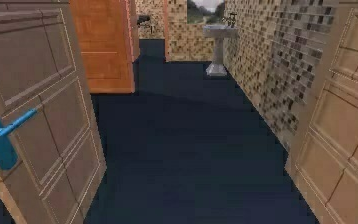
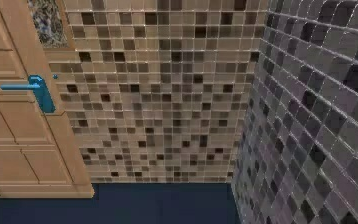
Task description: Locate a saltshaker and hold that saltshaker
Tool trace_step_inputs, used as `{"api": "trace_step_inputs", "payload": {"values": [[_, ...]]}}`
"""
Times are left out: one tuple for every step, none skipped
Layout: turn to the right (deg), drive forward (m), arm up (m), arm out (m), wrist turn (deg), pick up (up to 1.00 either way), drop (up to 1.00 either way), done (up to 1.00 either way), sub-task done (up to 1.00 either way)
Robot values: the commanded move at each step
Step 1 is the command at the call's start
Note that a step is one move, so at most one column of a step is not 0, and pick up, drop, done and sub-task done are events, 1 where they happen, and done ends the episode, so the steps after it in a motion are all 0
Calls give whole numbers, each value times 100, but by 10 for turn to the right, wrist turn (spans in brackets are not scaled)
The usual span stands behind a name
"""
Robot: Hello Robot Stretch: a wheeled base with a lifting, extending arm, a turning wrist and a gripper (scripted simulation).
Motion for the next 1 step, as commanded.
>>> {"api": "trace_step_inputs", "payload": {"values": [[0,10,0,0,0,0,0,0,0]]}}
